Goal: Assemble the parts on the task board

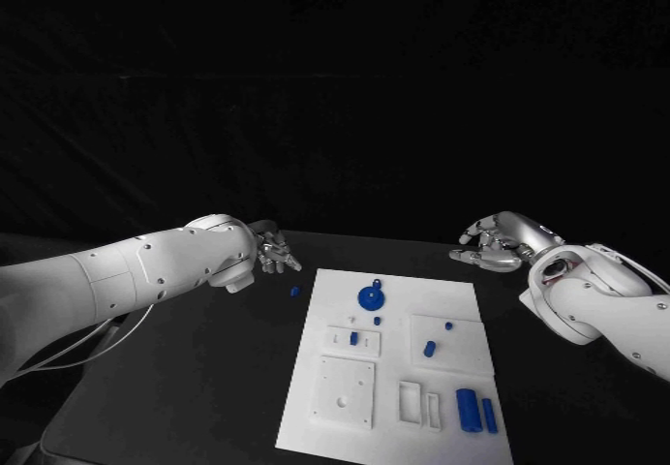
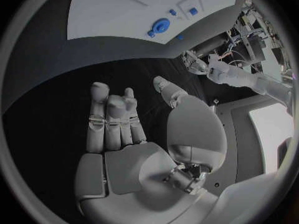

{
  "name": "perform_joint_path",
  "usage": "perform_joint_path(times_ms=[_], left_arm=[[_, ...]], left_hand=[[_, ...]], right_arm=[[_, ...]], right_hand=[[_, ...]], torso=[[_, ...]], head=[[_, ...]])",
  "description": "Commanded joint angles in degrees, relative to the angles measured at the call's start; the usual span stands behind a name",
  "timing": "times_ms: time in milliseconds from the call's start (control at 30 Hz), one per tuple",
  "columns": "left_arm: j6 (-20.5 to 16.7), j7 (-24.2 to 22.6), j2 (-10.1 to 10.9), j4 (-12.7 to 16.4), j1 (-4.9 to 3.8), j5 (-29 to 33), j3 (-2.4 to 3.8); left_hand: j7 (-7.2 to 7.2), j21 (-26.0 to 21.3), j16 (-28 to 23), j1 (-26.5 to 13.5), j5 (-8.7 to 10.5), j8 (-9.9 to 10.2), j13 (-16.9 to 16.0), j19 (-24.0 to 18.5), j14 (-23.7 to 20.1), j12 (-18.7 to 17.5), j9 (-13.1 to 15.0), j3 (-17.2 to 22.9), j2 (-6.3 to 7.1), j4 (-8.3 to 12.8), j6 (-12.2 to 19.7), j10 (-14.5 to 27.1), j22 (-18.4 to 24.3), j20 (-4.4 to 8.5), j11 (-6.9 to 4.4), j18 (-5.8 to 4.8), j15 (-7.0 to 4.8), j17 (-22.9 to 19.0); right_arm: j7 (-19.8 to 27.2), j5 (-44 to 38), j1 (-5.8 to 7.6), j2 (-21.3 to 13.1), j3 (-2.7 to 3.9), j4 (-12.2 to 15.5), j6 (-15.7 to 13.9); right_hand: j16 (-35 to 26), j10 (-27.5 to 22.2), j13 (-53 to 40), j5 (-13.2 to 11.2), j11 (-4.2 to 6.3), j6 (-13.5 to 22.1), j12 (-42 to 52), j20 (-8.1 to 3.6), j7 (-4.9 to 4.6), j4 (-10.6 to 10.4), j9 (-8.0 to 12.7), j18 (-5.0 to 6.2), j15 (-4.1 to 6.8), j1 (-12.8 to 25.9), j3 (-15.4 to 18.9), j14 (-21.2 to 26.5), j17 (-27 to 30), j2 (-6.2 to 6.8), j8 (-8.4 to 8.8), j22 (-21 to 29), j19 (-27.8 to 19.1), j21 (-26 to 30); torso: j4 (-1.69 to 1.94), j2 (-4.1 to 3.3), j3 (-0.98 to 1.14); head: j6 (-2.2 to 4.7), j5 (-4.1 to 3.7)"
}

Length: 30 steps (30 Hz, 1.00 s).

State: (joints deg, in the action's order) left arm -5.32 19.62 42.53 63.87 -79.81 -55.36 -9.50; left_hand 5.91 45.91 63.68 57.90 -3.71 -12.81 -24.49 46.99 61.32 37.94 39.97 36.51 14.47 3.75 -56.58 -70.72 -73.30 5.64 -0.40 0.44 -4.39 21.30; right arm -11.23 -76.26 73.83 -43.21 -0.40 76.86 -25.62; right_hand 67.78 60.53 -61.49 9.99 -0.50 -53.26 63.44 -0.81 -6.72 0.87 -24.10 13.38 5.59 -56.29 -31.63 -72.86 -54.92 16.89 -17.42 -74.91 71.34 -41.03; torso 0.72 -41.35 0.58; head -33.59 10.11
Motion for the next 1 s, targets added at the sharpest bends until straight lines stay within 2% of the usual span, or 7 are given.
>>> perform_joint_path(times_ms=[33,200,367,600,833,1000], left_arm=[[3.3,0.5,-0.5,-0.5,0.20,-1.9,-0.05],[3.5,0.4,-1.2,-1.5,0.67,-2.5,-0.52],[4.4,0.6,-2.2,-2.8,1.13,-3.2,-0.68],[6.0,1.4,-4.2,-5.4,1.67,-4.7,-0.94],[5.9,1.3,-5.9,-8.2,2.28,-5.5,-0.95],[6.1,1.2,-6.6,-9.4,2.48,-6.1,-0.94]], left_hand=[[0.09,-0.4,-0.4,-0.8,0.55,0.4,0.0,-0.3,0.1,-0.3,-0.2,-0.3,0.07,-0.9,0.4,0.0,-0.2,3.96,0.15,-0.06,0.40,0.1],[0.21,-0.5,-0.5,-1.9,0.89,0.6,-0.1,-0.4,0.0,-0.5,-0.4,-1.0,0.66,-1.9,0.7,0.0,-0.3,3.85,0.25,-0.04,0.49,0.2],[0.00,-0.6,-0.3,-2.4,0.90,0.1,-0.3,-0.2,0.1,-0.5,-0.4,-1.1,0.59,-3.0,0.0,-0.3,-0.5,3.89,0.06,0.14,0.41,0.5],[-0.24,-0.5,0.0,-2.9,0.91,-0.2,-0.6,0.1,0.5,-0.4,-0.4,-1.4,0.33,-4.2,-0.4,-0.7,-0.8,4.01,-0.17,0.30,0.19,0.9],[-0.30,-0.5,0.1,-3.2,0.91,-0.3,-0.8,0.2,0.5,-0.4,-0.4,-1.6,0.21,-4.9,-0.5,-0.8,-0.9,4.07,-0.24,0.34,0.11,1.0],[-0.29,-0.5,0.2,-3.3,0.91,-0.3,-0.8,0.3,0.5,-0.4,-0.4,-1.6,0.16,-5.1,-0.5,-0.8,-1.0,4.09,-0.24,0.35,0.09,1.1]], right_arm=[[0.5,-0.2,-0.04,0.1,0.03,0.0,0.0],[0.6,-0.2,-0.05,0.2,0.03,0.0,0.1],[0.6,-0.2,-0.06,0.2,0.03,0.0,0.1],[0.6,-0.2,-0.06,0.3,0.03,0.0,0.1],[0.6,-0.2,-0.06,0.5,0.03,-0.1,0.1],[0.6,-0.2,-0.06,0.5,0.03,0.0,0.1]], right_hand=[[-0.3,-0.4,0.1,0.3,-0.02,0.1,0.4,-0.55,-0.28,-0.3,0.1,1.62,0.17,-0.5,0.0,-0.3,-0.1,-0.04,0.19,-0.9,0.0,0.2],[-0.3,-0.4,0.1,0.3,-0.02,0.1,0.4,-0.55,-0.28,-0.3,0.1,1.62,0.17,-0.5,0.0,-0.3,-0.1,-0.04,0.19,-0.9,0.1,0.2],[-0.3,-0.4,0.1,0.3,-0.02,0.1,0.4,-0.55,-0.28,-0.3,0.1,1.62,0.17,-0.5,0.0,-0.3,-0.1,-0.05,0.19,-0.9,0.1,0.2],[-0.3,-0.4,0.1,0.4,-0.02,0.1,0.4,-0.55,-0.28,-0.4,0.1,1.62,0.17,-0.6,0.0,-0.3,-0.1,-0.06,0.18,-0.9,0.1,0.2],[-0.3,-0.4,0.1,0.4,-0.02,0.1,0.4,-0.55,-0.28,-0.4,0.1,1.62,0.17,-0.6,0.0,-0.3,-0.1,-0.06,0.18,-0.9,0.1,0.2],[-0.3,-0.3,0.1,0.4,-0.02,0.1,0.4,-0.55,-0.27,-0.4,0.1,1.62,0.17,-0.6,0.0,-0.3,-0.1,-0.06,0.18,-0.9,0.1,0.2]], torso=[[0.05,0.00,-0.04],[0.05,0.01,-0.01],[0.02,-0.02,-0.06],[-0.09,-0.07,0.02],[-0.13,-0.07,0.04],[-0.17,-0.09,0.04]], head=[[-0.60,1.30],[-0.89,1.94],[-1.00,2.22],[-1.35,2.53],[-1.94,2.19],[-2.01,2.04]])
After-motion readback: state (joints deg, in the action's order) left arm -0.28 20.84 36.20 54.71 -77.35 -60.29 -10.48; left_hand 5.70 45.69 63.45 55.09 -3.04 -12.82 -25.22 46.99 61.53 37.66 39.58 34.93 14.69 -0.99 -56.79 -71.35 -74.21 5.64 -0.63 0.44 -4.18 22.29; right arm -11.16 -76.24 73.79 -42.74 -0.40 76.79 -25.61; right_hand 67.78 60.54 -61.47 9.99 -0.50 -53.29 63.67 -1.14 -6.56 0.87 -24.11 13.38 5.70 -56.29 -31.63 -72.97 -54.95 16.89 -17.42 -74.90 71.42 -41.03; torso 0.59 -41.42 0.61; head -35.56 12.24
